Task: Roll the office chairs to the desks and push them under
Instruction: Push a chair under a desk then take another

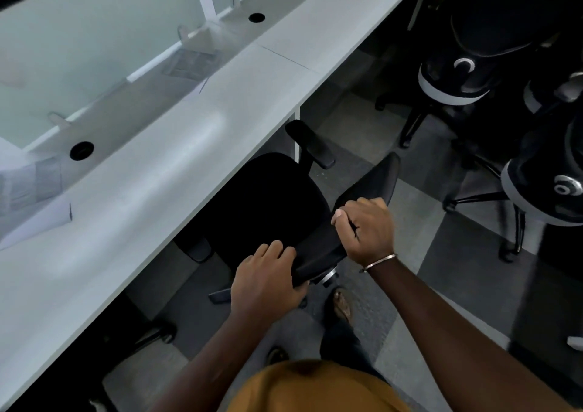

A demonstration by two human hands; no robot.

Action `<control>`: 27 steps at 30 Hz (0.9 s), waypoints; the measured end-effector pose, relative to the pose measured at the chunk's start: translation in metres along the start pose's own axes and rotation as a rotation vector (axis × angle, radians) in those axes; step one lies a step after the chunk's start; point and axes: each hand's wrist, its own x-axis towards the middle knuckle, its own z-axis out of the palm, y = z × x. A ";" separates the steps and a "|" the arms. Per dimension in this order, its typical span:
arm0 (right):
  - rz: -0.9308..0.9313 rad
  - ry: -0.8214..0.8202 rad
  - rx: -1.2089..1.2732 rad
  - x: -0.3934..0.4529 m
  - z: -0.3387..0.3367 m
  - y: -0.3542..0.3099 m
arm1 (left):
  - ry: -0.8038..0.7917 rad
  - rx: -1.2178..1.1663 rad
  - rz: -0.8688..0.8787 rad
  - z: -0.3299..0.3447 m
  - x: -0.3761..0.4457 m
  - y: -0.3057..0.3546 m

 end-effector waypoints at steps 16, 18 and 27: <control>-0.060 -0.104 0.062 0.223 0.083 0.041 | 0.064 0.079 -0.262 -0.017 0.193 -0.026; -0.013 -0.120 0.062 0.249 0.090 0.052 | 0.080 0.074 -0.247 -0.017 0.223 -0.017; 0.022 -0.180 -0.044 0.312 0.105 0.091 | 0.070 -0.018 -0.174 -0.012 0.302 -0.009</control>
